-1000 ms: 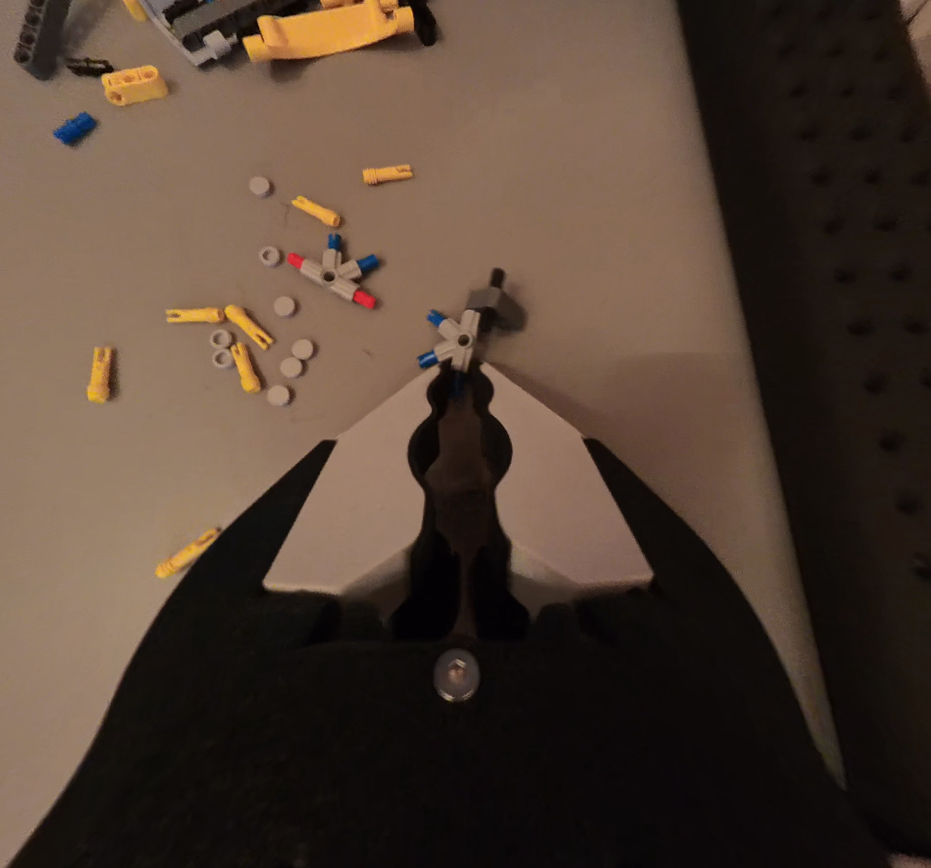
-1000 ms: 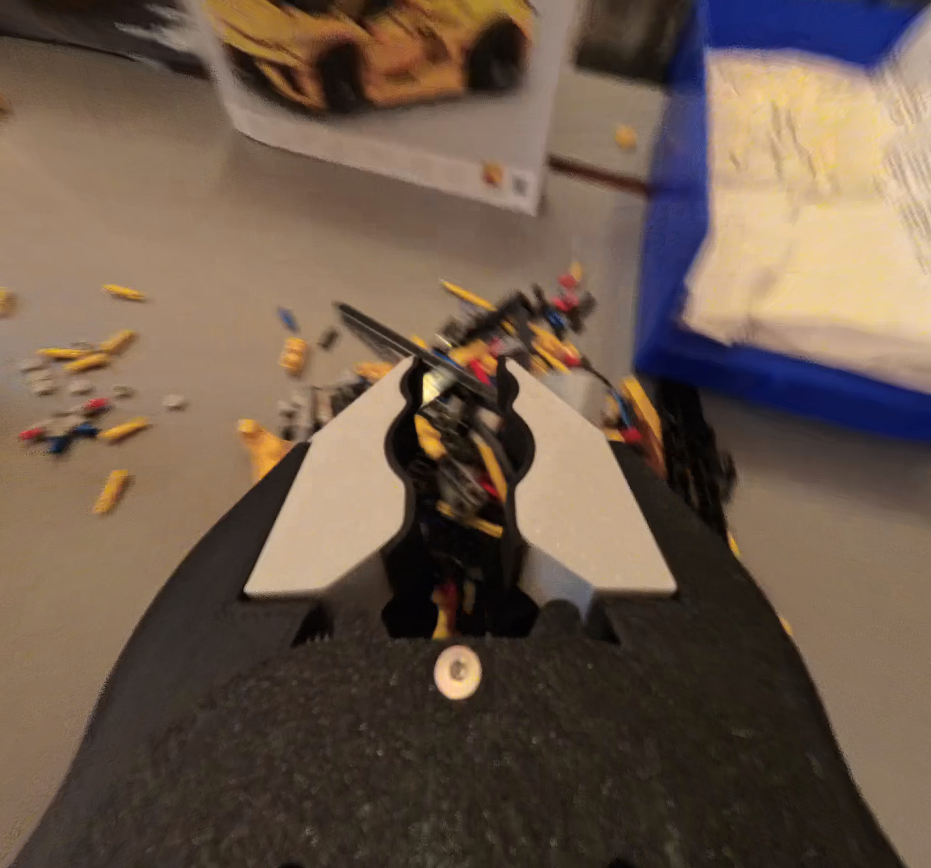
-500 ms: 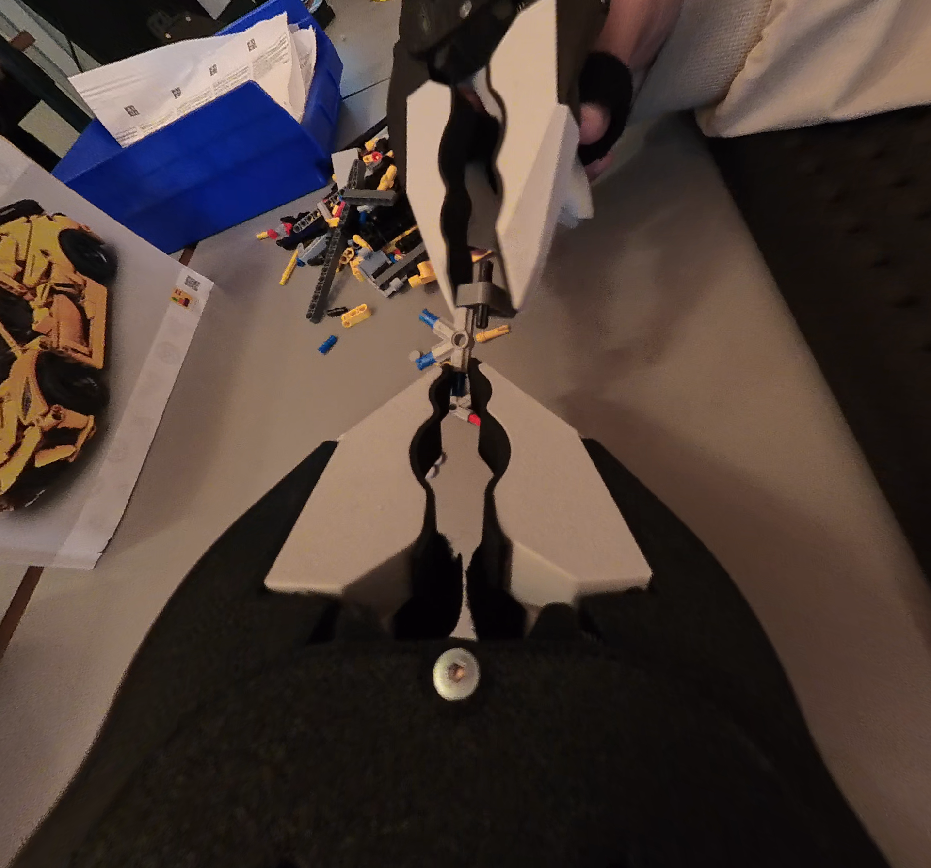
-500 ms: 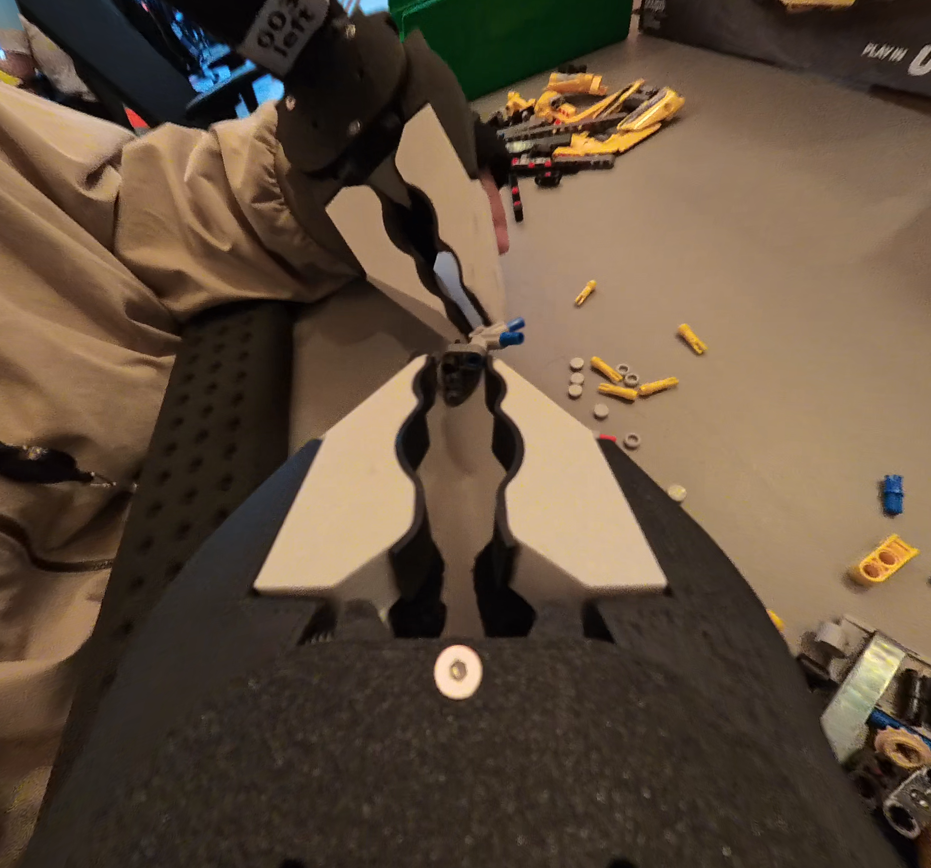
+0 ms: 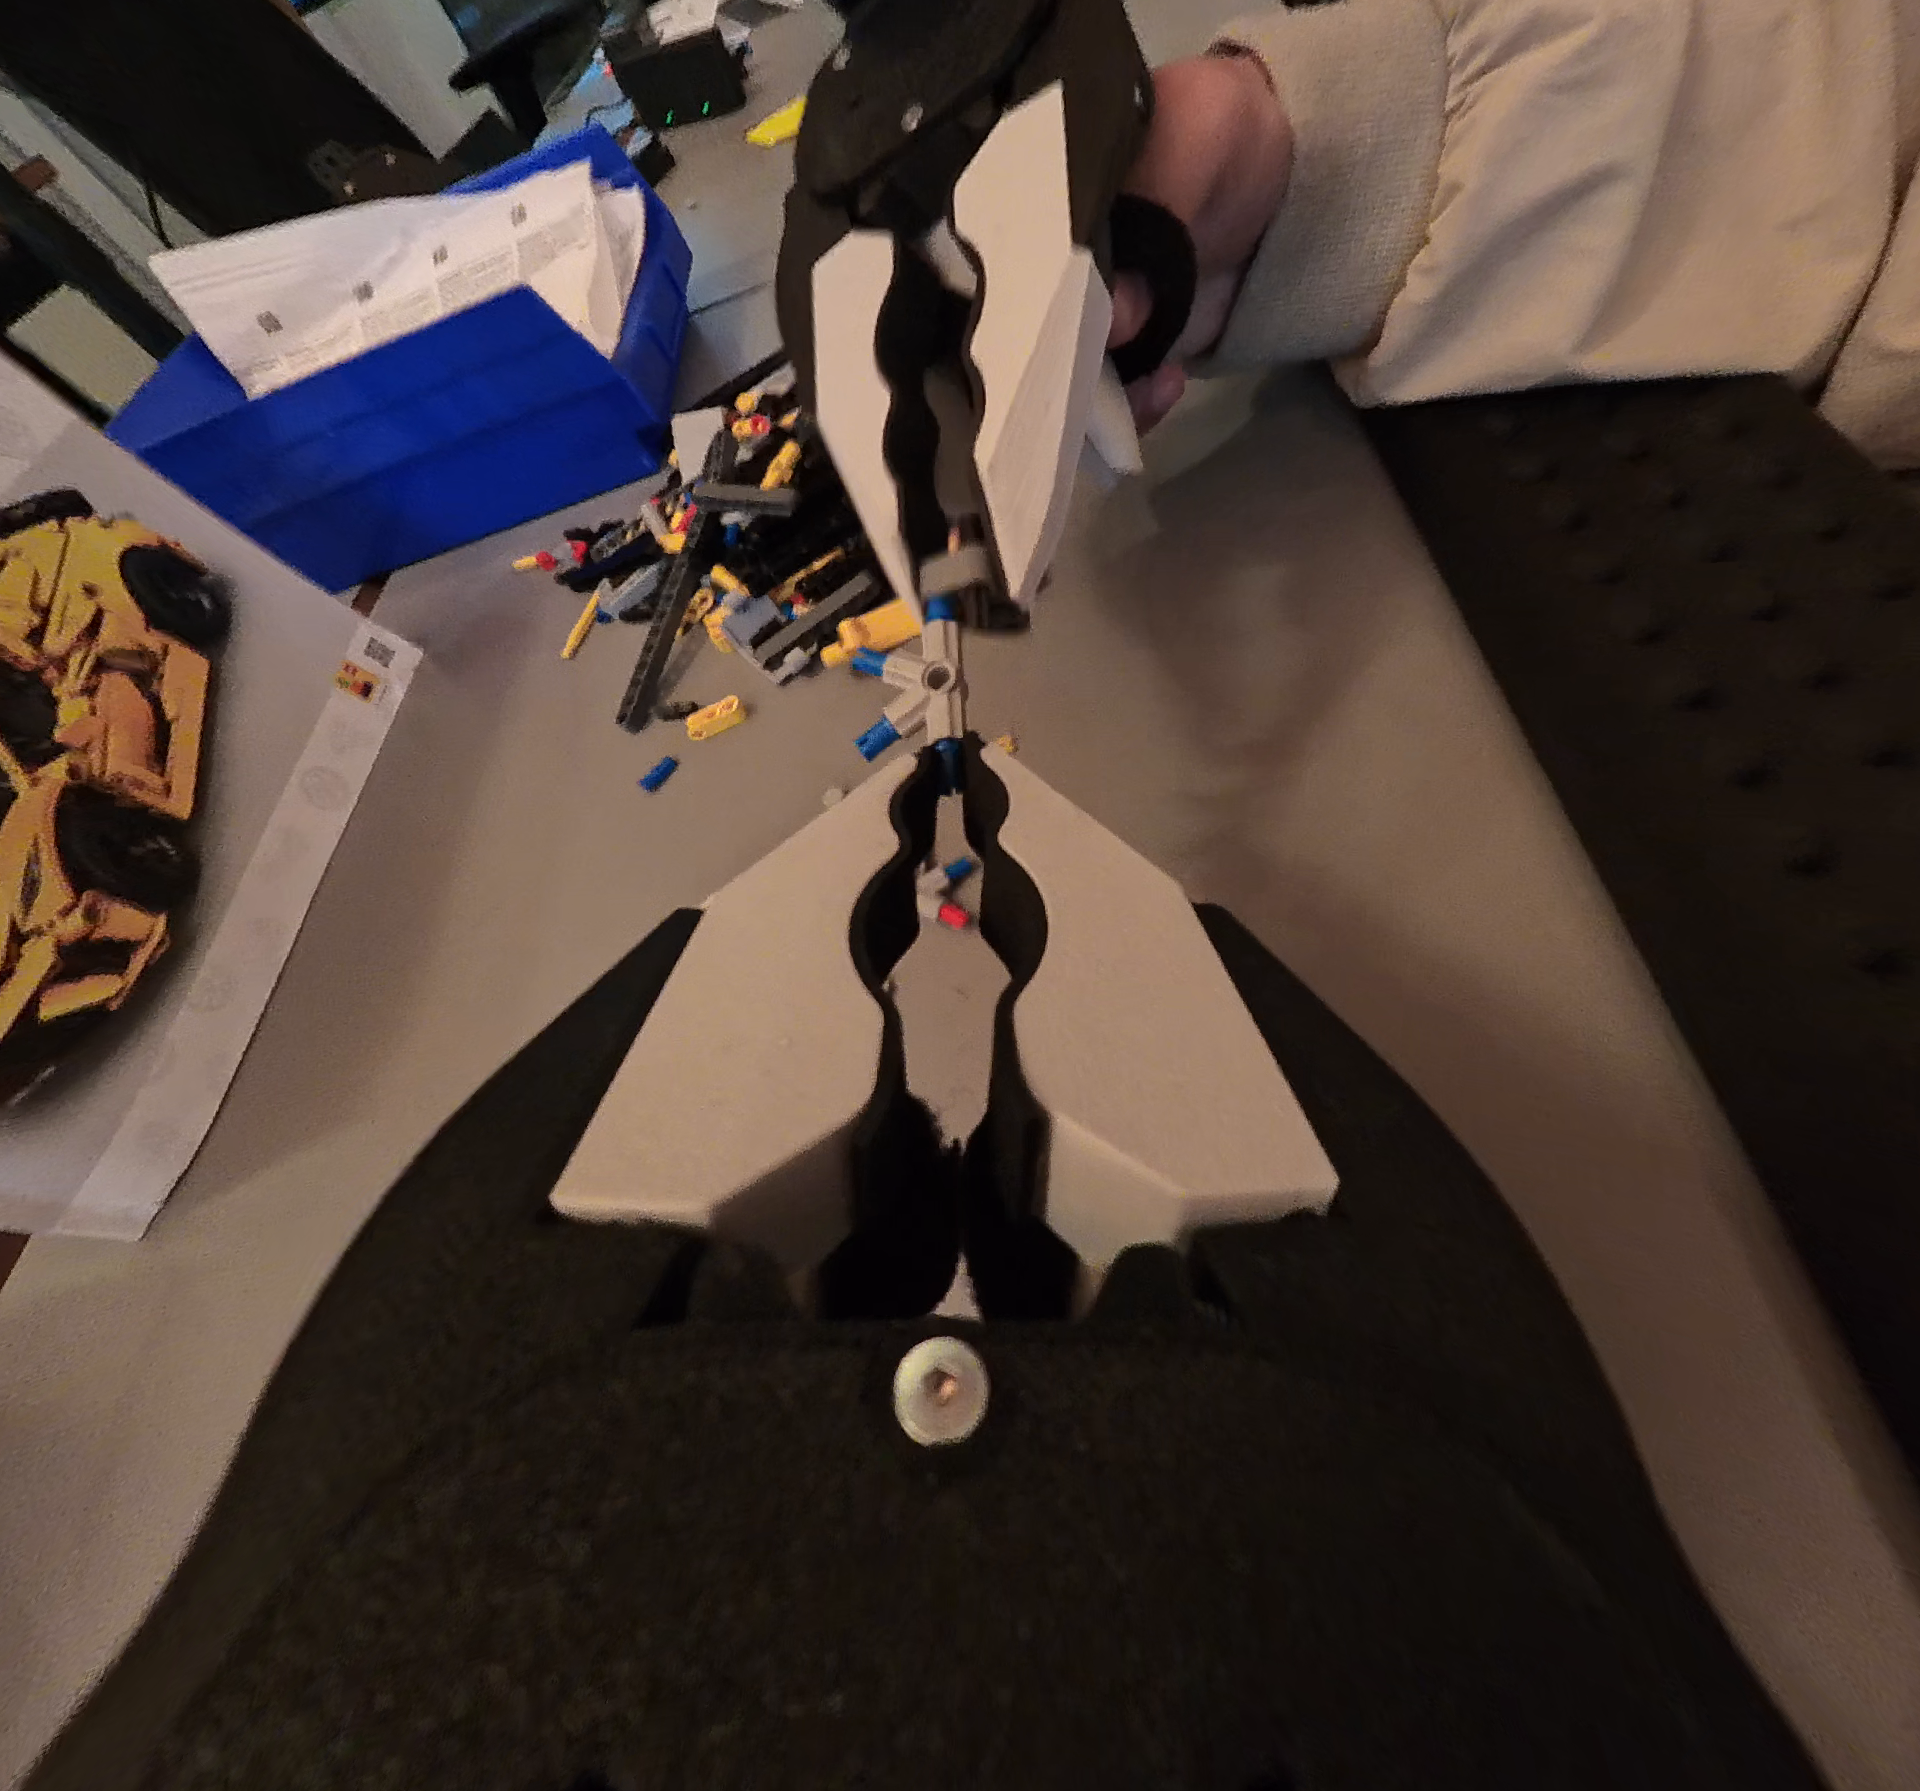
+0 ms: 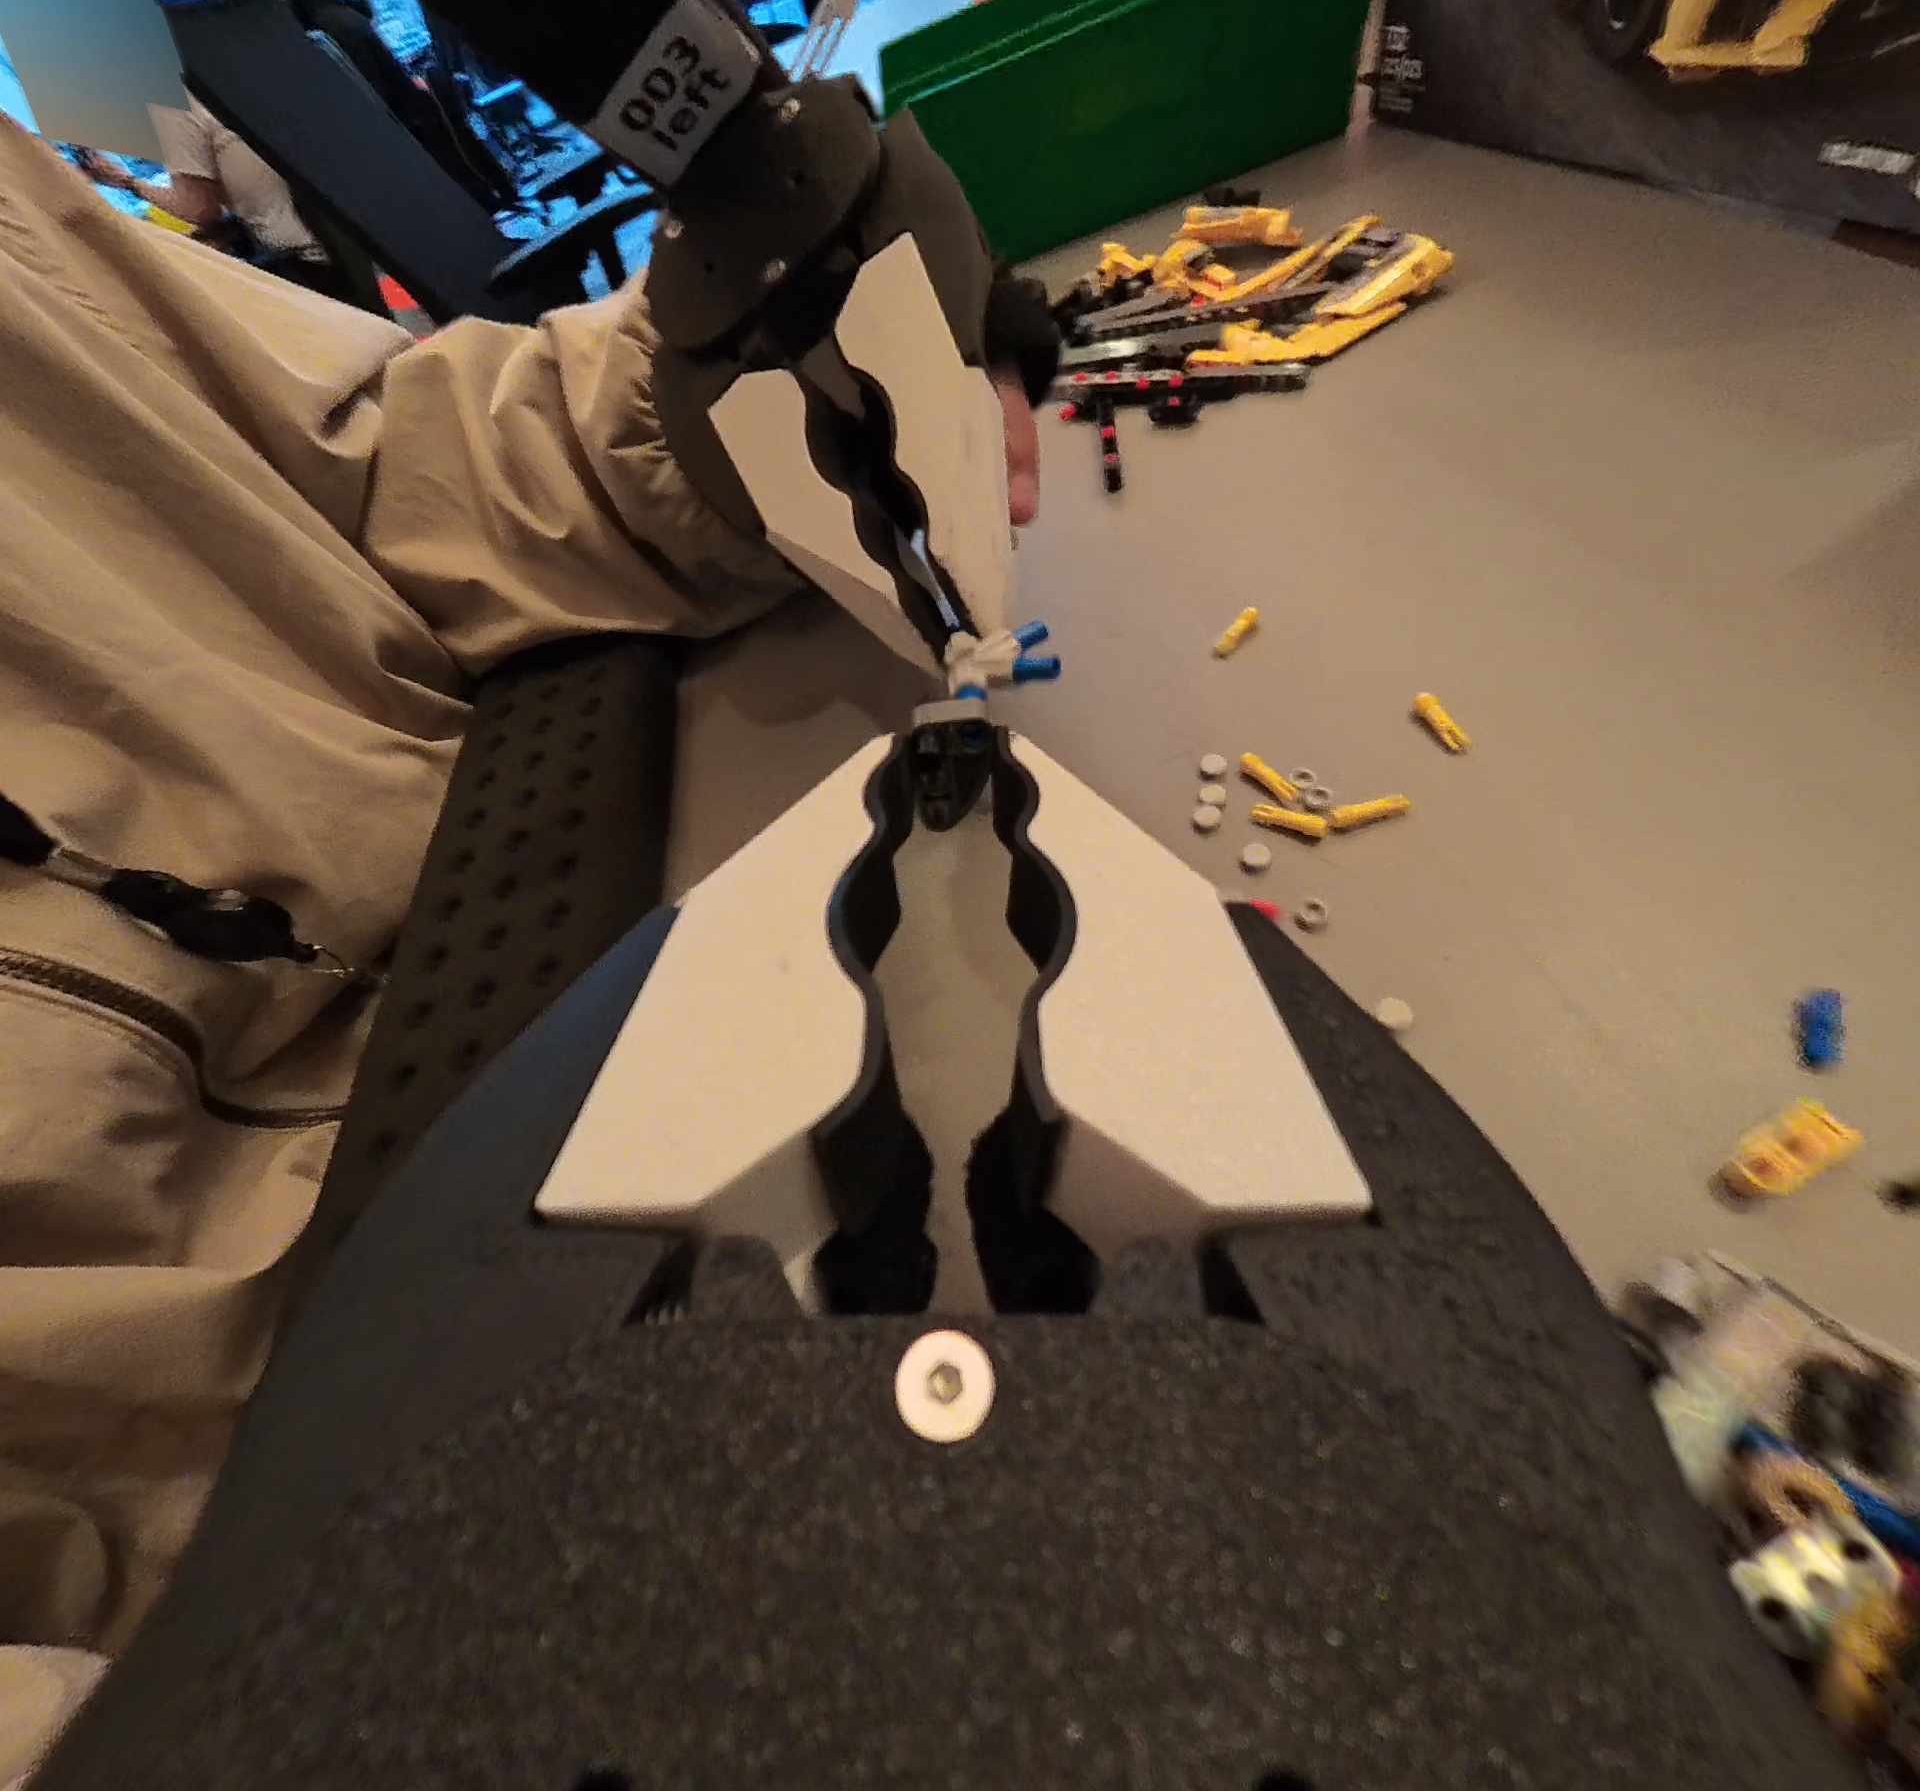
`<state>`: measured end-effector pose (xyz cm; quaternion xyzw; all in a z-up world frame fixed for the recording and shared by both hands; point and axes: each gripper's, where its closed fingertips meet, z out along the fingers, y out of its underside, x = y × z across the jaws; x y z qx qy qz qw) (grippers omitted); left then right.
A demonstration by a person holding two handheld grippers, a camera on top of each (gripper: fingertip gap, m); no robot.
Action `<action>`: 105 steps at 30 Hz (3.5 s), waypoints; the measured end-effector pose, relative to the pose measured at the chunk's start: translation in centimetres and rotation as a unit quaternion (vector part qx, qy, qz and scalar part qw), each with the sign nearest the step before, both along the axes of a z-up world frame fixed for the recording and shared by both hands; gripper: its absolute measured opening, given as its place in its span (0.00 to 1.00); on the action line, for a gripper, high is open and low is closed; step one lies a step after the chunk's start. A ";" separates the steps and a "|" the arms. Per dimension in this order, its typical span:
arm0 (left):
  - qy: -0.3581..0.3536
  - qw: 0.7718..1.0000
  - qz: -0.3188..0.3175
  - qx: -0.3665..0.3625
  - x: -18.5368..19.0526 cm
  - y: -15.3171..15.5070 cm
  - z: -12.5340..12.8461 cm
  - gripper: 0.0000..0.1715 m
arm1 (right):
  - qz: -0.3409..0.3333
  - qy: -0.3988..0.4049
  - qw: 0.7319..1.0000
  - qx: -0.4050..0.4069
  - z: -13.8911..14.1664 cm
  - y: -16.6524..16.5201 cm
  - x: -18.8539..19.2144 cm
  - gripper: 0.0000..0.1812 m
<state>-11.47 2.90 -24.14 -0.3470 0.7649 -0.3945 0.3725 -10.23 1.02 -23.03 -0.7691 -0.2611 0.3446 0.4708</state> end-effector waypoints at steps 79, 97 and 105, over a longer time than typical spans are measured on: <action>-0.002 0.967 -0.080 -0.242 -0.2 -3.8 2.8 0.04 | 0.023 -0.034 0.980 0.196 2.0 -1.3 -2.0 0.09; -0.039 0.992 -0.045 -0.108 0.3 -3.9 2.3 0.04 | 0.042 -0.037 0.985 0.165 1.7 -1.5 -1.7 0.08; -0.009 0.997 -0.045 -0.055 0.4 -3.9 0.3 0.04 | 0.020 -0.168 0.973 0.157 -0.8 -1.6 -1.5 0.10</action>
